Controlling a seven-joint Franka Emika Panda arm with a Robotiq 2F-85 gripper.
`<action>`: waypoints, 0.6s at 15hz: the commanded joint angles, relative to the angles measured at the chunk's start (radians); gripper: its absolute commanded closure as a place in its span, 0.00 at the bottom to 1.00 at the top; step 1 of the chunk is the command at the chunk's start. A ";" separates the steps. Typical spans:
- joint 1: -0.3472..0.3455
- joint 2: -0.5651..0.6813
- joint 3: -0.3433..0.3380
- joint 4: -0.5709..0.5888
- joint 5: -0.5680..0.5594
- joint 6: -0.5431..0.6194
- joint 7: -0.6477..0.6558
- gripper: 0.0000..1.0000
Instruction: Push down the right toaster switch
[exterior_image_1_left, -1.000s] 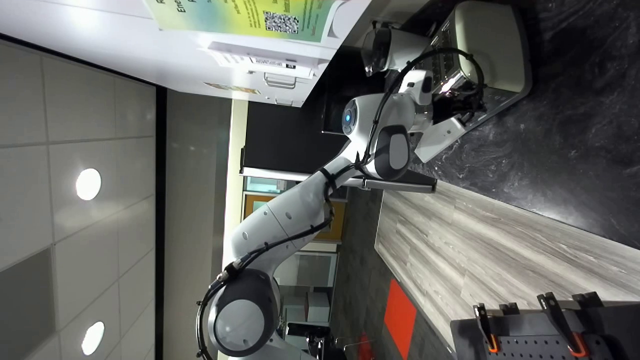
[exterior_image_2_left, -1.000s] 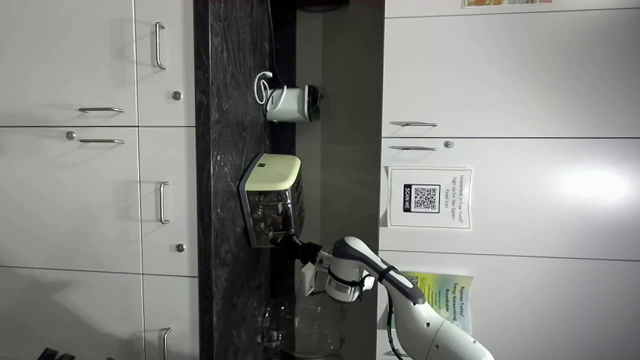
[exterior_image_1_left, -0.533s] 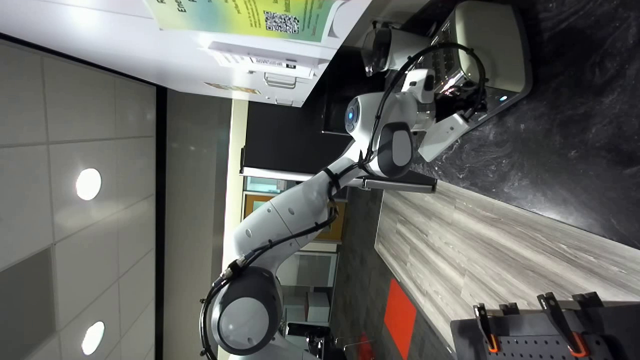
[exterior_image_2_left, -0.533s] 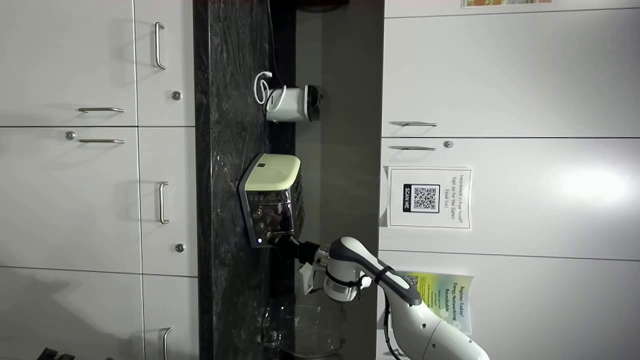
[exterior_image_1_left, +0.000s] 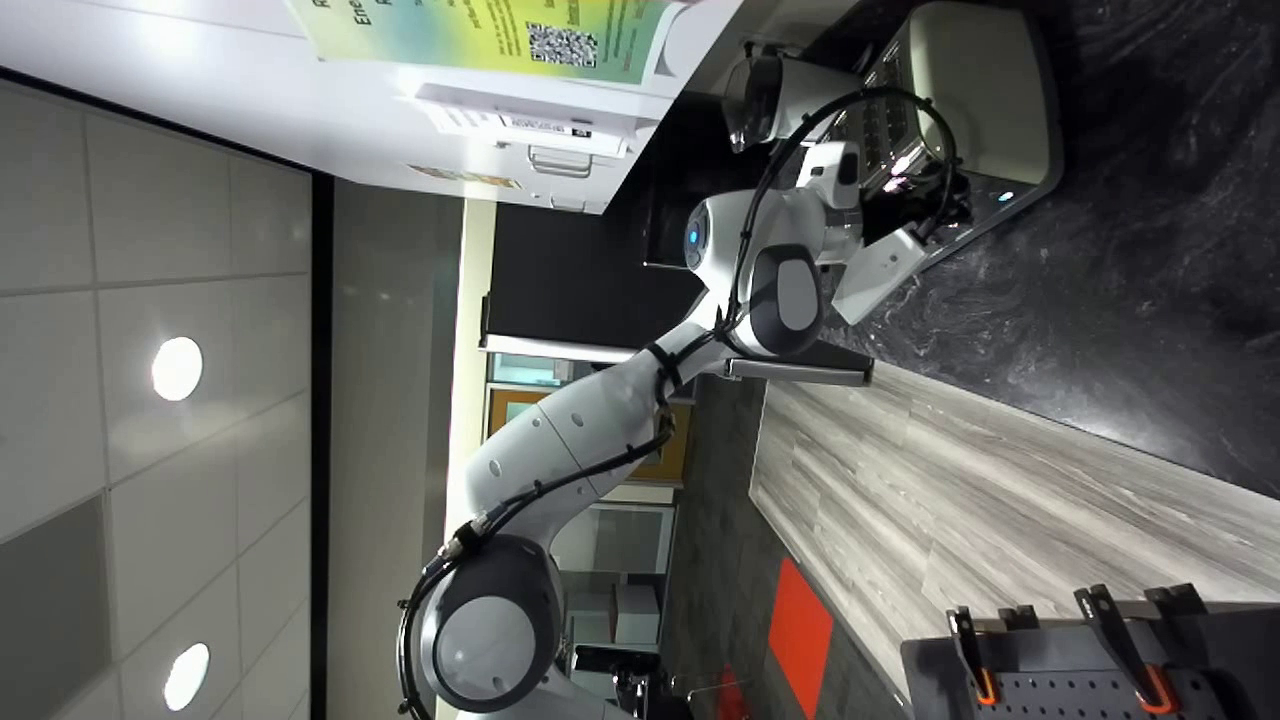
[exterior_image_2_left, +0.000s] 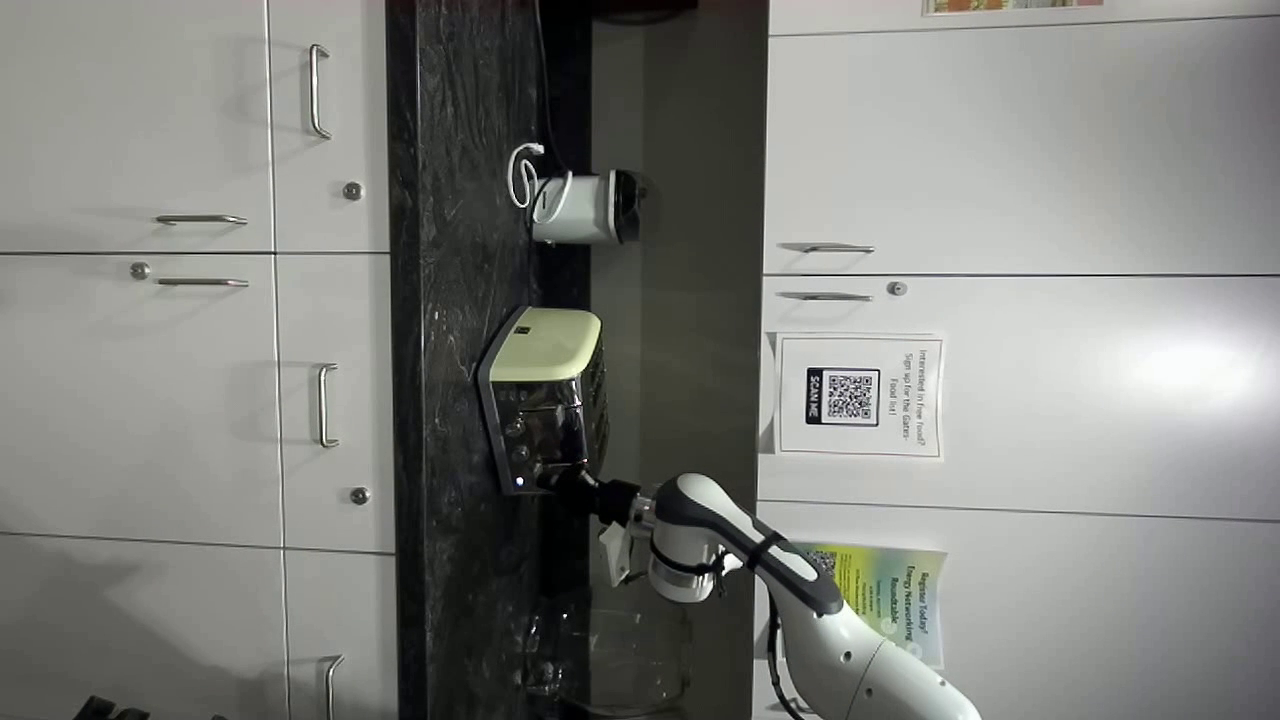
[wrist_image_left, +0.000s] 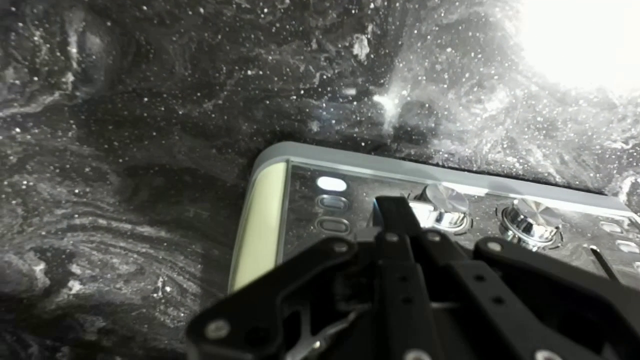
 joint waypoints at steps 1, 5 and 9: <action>-0.009 -0.105 0.043 -0.121 0.001 0.144 0.004 1.00; 0.003 -0.235 0.078 -0.277 0.018 0.250 -0.013 1.00; 0.012 -0.357 0.095 -0.399 0.018 0.279 0.008 1.00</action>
